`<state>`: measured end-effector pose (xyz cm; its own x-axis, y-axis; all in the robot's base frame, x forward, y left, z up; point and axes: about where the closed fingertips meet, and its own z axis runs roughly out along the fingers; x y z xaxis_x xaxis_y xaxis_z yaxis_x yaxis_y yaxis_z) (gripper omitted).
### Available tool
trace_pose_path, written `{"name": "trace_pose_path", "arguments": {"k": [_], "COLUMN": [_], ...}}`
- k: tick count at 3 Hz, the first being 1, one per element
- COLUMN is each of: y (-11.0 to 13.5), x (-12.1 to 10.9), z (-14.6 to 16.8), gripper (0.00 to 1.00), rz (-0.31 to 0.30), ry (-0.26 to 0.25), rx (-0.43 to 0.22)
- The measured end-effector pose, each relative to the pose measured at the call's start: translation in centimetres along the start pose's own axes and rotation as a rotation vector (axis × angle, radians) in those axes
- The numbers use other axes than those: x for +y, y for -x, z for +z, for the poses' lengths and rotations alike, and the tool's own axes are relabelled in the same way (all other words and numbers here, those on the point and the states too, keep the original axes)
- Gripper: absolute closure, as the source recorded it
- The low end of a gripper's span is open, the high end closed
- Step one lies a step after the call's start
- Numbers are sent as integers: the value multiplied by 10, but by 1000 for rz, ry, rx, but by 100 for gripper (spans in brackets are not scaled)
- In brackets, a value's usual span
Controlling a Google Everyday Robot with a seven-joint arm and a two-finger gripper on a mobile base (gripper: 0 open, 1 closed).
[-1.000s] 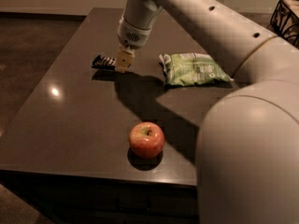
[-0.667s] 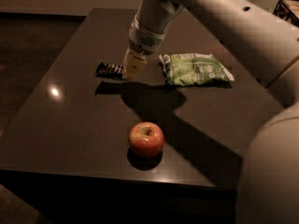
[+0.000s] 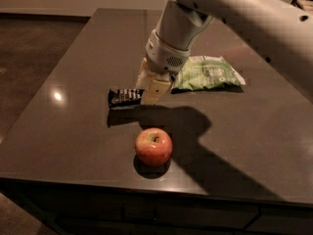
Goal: Pick rxbar chocolate
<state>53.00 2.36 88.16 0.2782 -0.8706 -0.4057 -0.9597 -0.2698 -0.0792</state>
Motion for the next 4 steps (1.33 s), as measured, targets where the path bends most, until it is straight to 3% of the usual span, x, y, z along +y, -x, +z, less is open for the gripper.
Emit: {"name": "trace_pose_path", "arguments": {"k": [3, 4], "y": [-11, -13], "x": [37, 47], "z": [10, 11], "gripper": [100, 84], "rz": [-325, -432], "ry": [79, 99], "rx": [15, 8]}}
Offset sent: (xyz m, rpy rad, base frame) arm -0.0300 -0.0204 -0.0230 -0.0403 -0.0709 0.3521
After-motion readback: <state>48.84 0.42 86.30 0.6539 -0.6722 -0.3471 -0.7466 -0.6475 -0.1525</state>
